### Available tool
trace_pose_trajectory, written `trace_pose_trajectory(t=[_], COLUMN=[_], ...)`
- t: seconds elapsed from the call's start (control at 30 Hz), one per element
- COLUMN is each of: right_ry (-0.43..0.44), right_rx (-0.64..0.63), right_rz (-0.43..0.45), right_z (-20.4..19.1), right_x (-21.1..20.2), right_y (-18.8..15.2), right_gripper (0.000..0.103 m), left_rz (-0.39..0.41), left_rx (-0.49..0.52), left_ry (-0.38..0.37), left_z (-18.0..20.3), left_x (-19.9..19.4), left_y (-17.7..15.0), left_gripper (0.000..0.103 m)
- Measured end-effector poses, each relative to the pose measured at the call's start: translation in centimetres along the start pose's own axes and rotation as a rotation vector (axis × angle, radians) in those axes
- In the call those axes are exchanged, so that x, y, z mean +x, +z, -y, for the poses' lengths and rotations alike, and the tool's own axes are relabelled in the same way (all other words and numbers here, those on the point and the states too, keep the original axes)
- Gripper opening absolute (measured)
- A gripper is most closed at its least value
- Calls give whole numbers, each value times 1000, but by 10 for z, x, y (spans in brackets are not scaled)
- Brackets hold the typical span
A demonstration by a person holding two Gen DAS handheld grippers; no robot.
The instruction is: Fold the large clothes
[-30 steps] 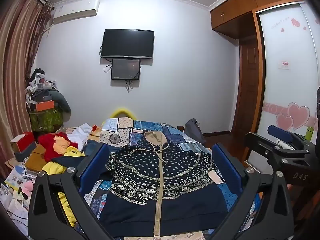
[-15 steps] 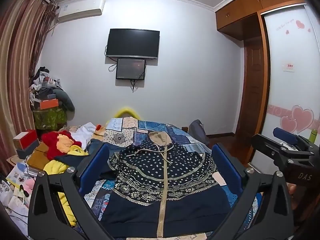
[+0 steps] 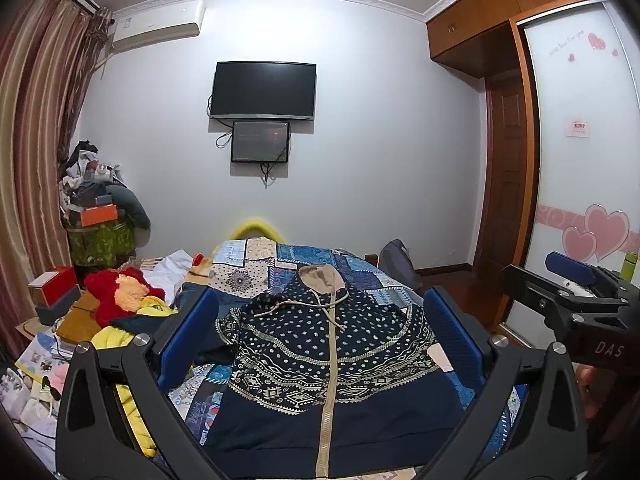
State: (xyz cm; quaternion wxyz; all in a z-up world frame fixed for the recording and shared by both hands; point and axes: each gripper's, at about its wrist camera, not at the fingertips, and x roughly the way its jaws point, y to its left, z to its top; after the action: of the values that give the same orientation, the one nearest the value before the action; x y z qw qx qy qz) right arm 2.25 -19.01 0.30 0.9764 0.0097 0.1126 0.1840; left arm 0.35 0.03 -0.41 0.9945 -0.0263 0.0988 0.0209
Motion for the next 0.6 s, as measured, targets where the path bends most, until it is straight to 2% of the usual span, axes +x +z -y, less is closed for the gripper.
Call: trace_pose_trajectory(t=[0.6], right_ry=[-1], right_rx=[4], right_rz=[-1], right_z=[2], right_x=[4], right_y=[-1], right_gripper=[103], left_rz=[8], left_rx=[3], left_ry=[10], left_z=[3], left_x=[-3], left_y=[3], left_gripper=[103])
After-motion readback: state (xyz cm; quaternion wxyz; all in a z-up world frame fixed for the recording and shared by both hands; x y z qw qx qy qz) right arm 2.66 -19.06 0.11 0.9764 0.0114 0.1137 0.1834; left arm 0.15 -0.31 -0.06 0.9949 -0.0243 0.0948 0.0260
